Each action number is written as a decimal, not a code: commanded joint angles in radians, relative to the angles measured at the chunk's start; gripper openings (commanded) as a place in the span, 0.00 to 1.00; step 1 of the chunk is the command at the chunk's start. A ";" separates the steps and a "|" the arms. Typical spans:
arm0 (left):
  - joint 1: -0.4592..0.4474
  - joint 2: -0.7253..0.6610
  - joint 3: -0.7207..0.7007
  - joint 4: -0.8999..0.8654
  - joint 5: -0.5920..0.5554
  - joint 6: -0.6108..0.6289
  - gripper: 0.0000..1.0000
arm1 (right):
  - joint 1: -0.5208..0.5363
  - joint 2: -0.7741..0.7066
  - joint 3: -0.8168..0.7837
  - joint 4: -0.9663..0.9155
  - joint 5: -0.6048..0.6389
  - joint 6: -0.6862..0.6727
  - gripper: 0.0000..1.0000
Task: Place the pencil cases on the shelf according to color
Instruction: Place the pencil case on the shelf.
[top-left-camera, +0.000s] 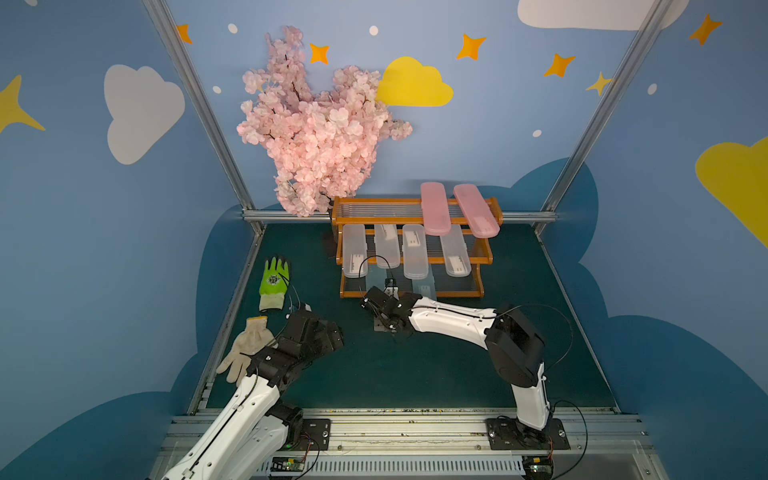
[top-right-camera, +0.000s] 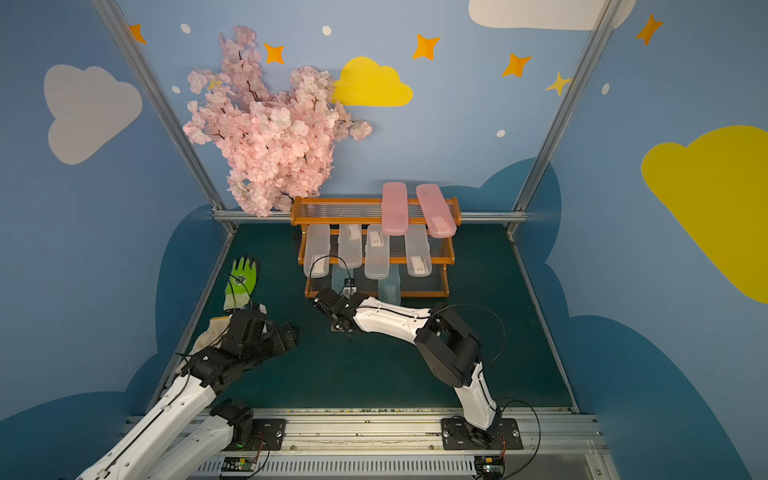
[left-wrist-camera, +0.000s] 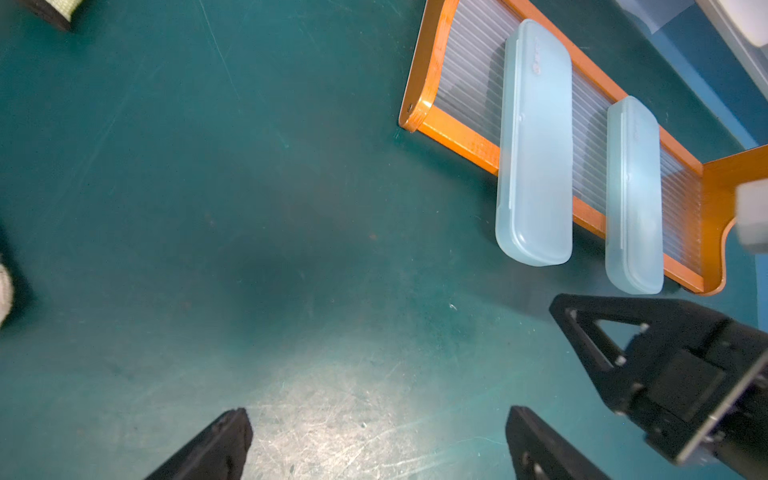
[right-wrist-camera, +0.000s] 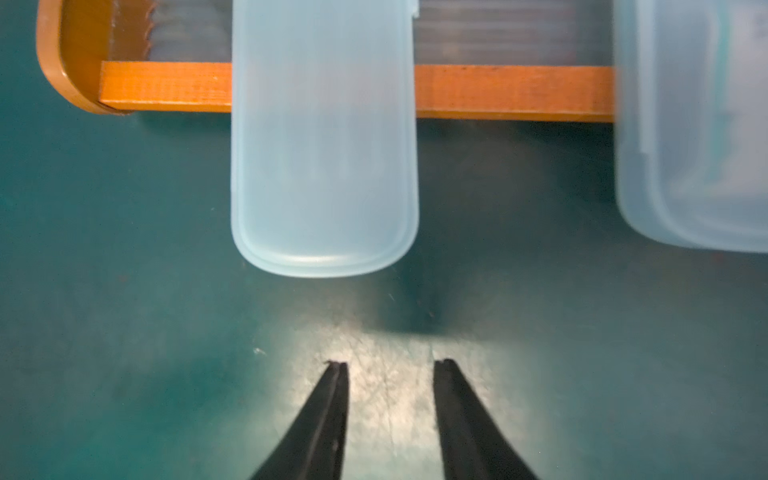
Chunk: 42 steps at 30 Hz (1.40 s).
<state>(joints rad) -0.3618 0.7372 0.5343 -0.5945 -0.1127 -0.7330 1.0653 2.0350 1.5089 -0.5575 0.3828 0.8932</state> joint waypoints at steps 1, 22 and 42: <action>0.002 0.003 0.010 -0.027 0.019 0.003 1.00 | 0.004 0.063 0.024 0.077 -0.001 -0.002 0.36; 0.002 -0.019 0.077 -0.108 -0.056 0.032 1.00 | -0.005 0.054 0.070 0.082 0.026 -0.137 0.72; -0.008 -0.143 0.134 0.043 -0.341 0.176 1.00 | 0.105 -0.675 -0.458 -0.102 0.457 -0.148 0.99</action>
<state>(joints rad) -0.3676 0.6270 0.6285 -0.6418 -0.3653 -0.6113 1.1748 1.4616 1.1011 -0.5865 0.6609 0.7918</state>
